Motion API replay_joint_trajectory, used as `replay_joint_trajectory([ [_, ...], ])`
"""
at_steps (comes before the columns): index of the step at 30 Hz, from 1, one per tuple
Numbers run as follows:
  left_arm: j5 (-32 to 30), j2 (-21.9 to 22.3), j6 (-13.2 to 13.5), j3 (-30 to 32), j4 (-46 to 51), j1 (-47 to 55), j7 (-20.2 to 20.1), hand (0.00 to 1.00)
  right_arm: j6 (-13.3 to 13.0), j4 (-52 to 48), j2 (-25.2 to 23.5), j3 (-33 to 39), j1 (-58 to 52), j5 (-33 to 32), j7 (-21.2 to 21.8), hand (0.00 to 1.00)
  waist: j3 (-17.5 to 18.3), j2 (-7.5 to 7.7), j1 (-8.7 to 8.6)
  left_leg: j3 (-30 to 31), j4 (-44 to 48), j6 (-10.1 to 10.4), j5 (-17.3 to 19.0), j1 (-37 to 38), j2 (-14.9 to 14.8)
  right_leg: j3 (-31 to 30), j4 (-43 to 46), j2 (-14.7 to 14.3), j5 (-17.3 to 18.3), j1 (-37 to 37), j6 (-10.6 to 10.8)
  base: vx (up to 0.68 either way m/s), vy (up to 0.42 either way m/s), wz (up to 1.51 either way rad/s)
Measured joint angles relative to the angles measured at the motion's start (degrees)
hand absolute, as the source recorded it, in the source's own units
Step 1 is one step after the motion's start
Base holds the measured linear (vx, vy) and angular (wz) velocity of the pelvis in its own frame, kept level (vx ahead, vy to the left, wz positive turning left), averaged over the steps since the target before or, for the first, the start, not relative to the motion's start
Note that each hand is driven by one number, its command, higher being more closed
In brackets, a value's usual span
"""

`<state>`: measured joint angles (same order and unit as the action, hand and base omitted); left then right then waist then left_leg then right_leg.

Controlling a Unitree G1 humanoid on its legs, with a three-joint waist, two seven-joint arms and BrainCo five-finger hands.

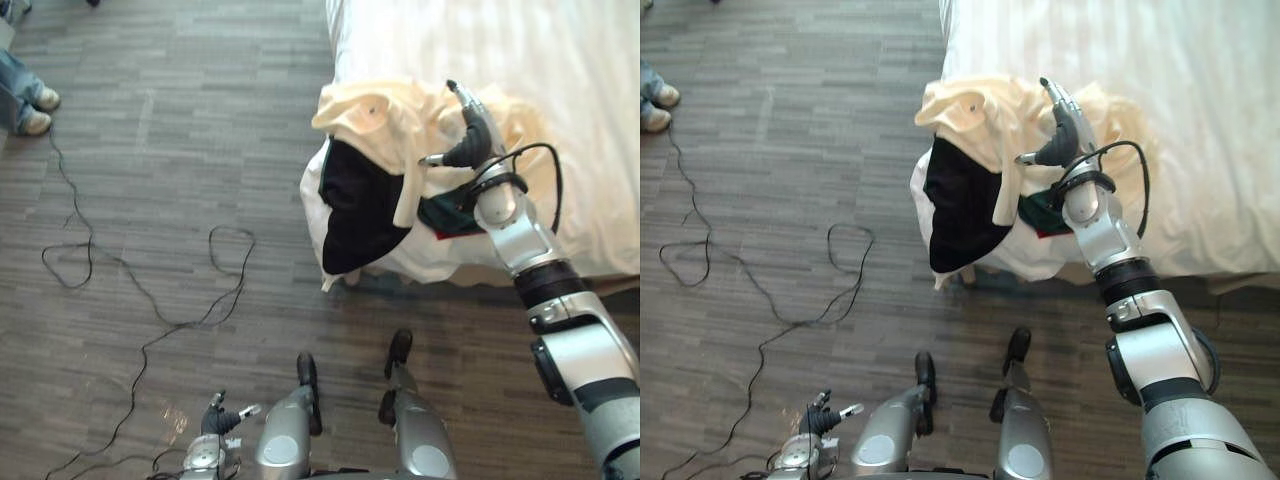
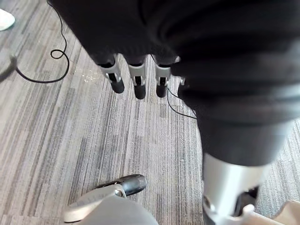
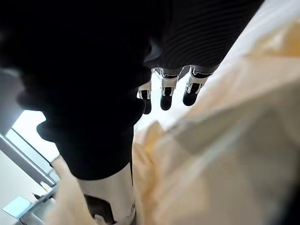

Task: Tidy the bed and pick cloth on bed and put in laundry

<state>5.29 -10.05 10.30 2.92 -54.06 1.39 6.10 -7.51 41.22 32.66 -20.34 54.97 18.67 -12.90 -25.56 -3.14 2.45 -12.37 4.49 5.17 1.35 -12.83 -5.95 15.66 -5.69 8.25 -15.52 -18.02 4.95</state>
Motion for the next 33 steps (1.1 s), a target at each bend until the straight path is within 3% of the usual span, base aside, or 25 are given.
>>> replay_joint_trajectory([
  [8, 1.8, -0.2, 0.2, -5.2, -0.3, -1.0, -3.0, 0.00, -1.2, 2.7, 2.6, -2.5, 2.0, 6.7, 0.8, 1.00, -0.4, -0.83, -0.01, 1.3, 0.7, -0.1, 0.1, -0.6, 0.1, 0.1, 0.0, 0.3, 0.1, 0.0, 0.1, 0.01, 0.028, 0.04],
  [15, 0.6, 0.4, -0.1, -5.8, -1.7, -1.1, -3.6, 0.00, 0.1, 1.1, -2.1, 2.3, -3.6, 8.2, 3.1, 1.00, -0.1, -0.65, -0.07, 0.9, 0.3, -0.1, 0.3, 3.1, 0.1, -0.1, 0.0, -0.1, 1.6, 3.9, -0.7, 0.03, 0.023, 0.00],
  [18, -0.4, 0.9, -1.3, -4.5, -2.8, -1.1, -3.7, 0.00, 0.3, -4.9, -7.3, 7.9, -11.2, -2.8, 5.7, 1.00, 1.7, 0.06, -0.02, -0.3, -0.6, 0.0, 0.3, 4.4, -0.1, -1.2, 0.0, -0.6, 1.7, 3.9, -0.7, 0.08, 0.015, -0.20],
  [19, -0.5, 0.9, -1.9, -4.4, -2.9, -1.0, -3.8, 0.00, 0.1, -7.3, -10.4, 9.6, -15.4, -10.1, 6.9, 1.00, 2.6, 0.28, -0.06, -0.8, -0.7, 0.3, 0.8, 5.5, -0.1, -1.8, 0.0, -0.9, 1.7, 4.6, -0.7, 0.07, 0.017, -0.24],
  [20, -0.5, 1.0, -2.2, -4.2, -2.9, -1.0, -3.9, 0.00, 0.0, -8.1, -11.7, 10.3, -17.5, -12.0, 7.5, 1.00, 3.0, 0.28, -0.10, -1.1, -0.7, 0.3, 1.0, 6.1, -0.2, -2.0, 0.0, -1.0, 1.8, 5.0, -0.6, 0.10, 0.031, -0.30],
  [22, -0.9, 2.3, -2.6, -1.3, -3.3, -0.8, -4.7, 0.00, -0.6, -11.3, -17.6, 11.5, -28.6, -23.7, 9.5, 1.00, 6.6, 0.79, -0.35, -2.2, -1.5, 0.4, 1.9, 9.0, -0.7, -3.0, 0.0, -1.2, 2.5, 7.0, -0.2, 0.12, 0.039, -0.29],
  [24, -1.5, 2.7, -2.6, 0.8, -3.3, -0.8, -4.6, 0.00, -0.7, -12.5, -22.2, 11.3, -38.1, -30.4, 10.9, 1.00, 9.2, 1.85, -1.54, -3.1, -2.1, 0.5, 2.6, 11.1, -0.9, -3.4, 0.0, -1.4, 3.4, 8.7, -0.2, 0.09, 0.029, -0.21],
  [27, -1.5, 2.8, -2.6, 4.2, -3.2, -0.4, -4.4, 0.00, -0.7, -15.1, -25.7, 11.4, -49.2, -36.4, 12.4, 1.00, 11.4, 3.60, -2.00, -5.5, -2.5, 0.5, 3.6, 14.2, -1.0, -5.3, -0.1, -1.8, 3.8, 10.3, -0.2, 0.05, 0.018, -0.36],
  [33, 0.8, 3.0, -2.6, 6.8, -2.2, 1.9, -2.6, 0.00, -0.9, -15.6, -27.8, 15.1, -60.1, -34.4, 12.5, 1.00, 14.1, 3.60, -4.85, -7.6, -3.3, 0.6, 4.4, 18.2, -1.0, -6.3, -0.3, -2.1, 4.3, 12.8, -0.1, 0.01, 0.006, -0.21],
])
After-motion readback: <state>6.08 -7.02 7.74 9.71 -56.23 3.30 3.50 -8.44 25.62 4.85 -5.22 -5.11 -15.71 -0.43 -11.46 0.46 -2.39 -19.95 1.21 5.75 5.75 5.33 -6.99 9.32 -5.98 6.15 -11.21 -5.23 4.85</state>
